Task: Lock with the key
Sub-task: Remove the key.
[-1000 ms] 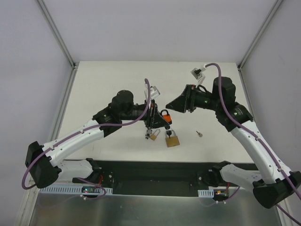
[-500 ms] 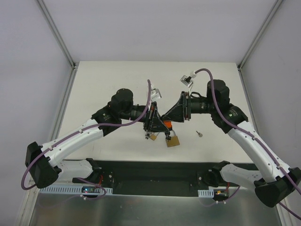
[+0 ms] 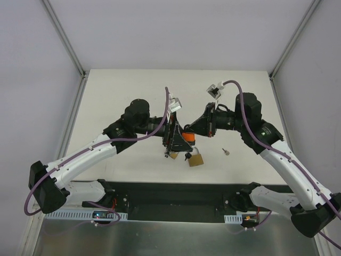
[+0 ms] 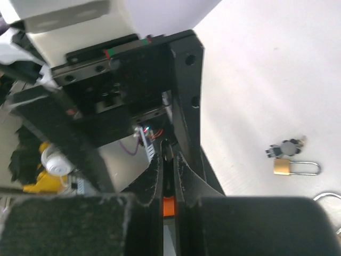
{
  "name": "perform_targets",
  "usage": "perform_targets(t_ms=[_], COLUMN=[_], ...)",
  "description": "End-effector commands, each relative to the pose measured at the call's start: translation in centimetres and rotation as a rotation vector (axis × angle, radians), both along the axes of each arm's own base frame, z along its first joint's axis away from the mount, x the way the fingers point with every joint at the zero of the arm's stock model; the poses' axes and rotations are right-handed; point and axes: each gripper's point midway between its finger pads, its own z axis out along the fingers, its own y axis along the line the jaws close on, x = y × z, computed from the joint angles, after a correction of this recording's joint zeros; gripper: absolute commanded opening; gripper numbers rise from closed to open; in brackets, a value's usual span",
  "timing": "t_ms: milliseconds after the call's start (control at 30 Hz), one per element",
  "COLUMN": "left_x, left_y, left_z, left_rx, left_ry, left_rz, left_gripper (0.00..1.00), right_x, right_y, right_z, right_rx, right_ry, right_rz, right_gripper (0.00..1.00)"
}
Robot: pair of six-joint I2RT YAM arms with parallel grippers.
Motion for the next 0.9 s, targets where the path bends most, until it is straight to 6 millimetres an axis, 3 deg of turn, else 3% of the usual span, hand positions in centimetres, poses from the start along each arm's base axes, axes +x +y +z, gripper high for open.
perform_targets(t_ms=[0, 133, 200, 233, 367, 733, 800, 867], left_x=[2.1, 4.4, 4.3, 4.1, 3.5, 3.3, 2.8, 2.0], left_y=[0.3, 1.9, 2.2, 2.4, 1.8, -0.4, -0.9, -1.2], left_z=[3.4, 2.8, 1.9, 3.2, 3.3, 6.1, 6.5, 6.5], left_rx=[-0.093, -0.105, -0.127, -0.188, -0.23, -0.337, -0.354, -0.356], left_ry=[-0.108, -0.083, -0.074, -0.096, -0.103, -0.172, -0.175, -0.172], left_rz=[0.121, 0.301, 0.304, 0.304, 0.241, 0.125, 0.092, 0.047], left_gripper=[0.8, 0.93, 0.95, 0.96, 0.96, 0.95, 0.91, 0.82], right_x=[2.5, 3.6, 3.9, 3.8, 3.6, 3.9, 4.1, 4.3], right_y=[-1.3, -3.3, -4.0, -4.5, -4.8, -4.1, -4.2, -4.2], right_z=[3.7, 6.3, 8.0, 9.1, 11.0, 11.0, 10.9, 10.9], right_rx=[0.042, 0.119, 0.177, 0.219, 0.28, 0.298, 0.296, 0.296], right_ry=[-0.071, -0.082, -0.104, -0.108, -0.111, -0.061, -0.061, -0.062], right_rz=[-0.207, -0.347, -0.396, -0.413, -0.429, -0.404, -0.41, -0.421], right_gripper=[0.0, 0.0, 0.01, 0.0, 0.0, 0.0, 0.0, 0.01])
